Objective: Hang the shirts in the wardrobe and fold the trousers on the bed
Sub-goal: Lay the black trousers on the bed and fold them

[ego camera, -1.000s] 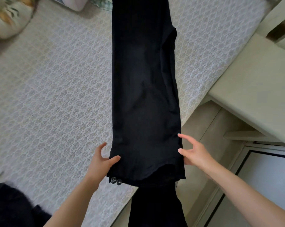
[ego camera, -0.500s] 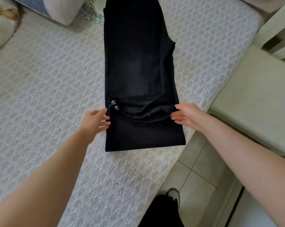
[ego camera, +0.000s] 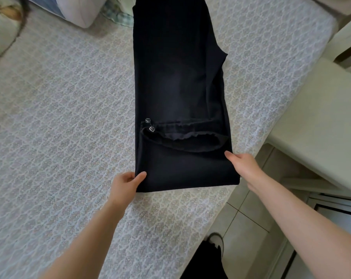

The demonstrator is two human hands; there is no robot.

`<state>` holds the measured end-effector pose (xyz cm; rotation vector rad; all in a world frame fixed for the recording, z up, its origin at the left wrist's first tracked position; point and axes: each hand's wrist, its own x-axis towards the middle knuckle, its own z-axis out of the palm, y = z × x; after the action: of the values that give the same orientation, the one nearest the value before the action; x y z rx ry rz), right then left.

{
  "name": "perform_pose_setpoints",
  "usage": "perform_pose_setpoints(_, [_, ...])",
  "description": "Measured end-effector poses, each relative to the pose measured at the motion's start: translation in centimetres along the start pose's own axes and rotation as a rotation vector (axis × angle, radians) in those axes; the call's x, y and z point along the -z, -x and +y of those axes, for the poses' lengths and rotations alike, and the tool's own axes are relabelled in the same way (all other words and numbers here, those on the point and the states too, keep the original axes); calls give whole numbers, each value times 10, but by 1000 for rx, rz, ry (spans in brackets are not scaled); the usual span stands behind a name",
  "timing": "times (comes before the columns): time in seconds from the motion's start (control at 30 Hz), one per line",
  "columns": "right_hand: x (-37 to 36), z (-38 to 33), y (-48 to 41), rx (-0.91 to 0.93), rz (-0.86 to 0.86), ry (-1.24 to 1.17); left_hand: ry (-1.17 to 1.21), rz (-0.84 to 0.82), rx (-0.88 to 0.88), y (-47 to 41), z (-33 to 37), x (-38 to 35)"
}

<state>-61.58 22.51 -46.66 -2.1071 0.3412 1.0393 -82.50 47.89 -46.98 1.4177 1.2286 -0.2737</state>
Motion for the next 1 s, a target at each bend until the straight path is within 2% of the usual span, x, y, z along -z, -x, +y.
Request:
perform_pose_setpoints(0.1, [-3, 6, 4, -32, 38, 6, 125, 20, 72, 6, -1, 3])
perform_pose_setpoints(0.17, [-1, 16, 11, -75, -23, 75, 136, 2, 64, 13, -6, 5])
perform_pose_setpoints(0.3, [15, 39, 20, 5, -10, 297, -79, -65, 55, 24, -19, 5])
perform_pose_setpoints(0.43, [13, 22, 15, 141, 46, 260, -257, -113, 113, 9, -6, 6])
perform_pose_setpoints(0.53, [4, -4, 1, 254, 69, 247, -415, -6, 19, -8, 16, 2])
perform_pose_setpoints(0.6, [-2, -20, -12, 292, 61, 260, -326, 72, -46, -18, 32, -4])
perform_pose_setpoints(0.67, [-6, -31, -21, 315, 76, 256, -177, 44, -55, -29, 47, -11])
perform_pose_setpoints(0.73, [-8, -35, -26, 346, 118, 196, -137, 32, -59, -37, 54, -17])
perform_pose_setpoints(0.9, [-3, -16, -21, 475, 220, 396, -238, 142, -73, -26, 32, -19])
perform_pose_setpoints(1.0, [-2, 8, -4, 403, 248, 403, -357, 255, -80, -8, 8, -19])
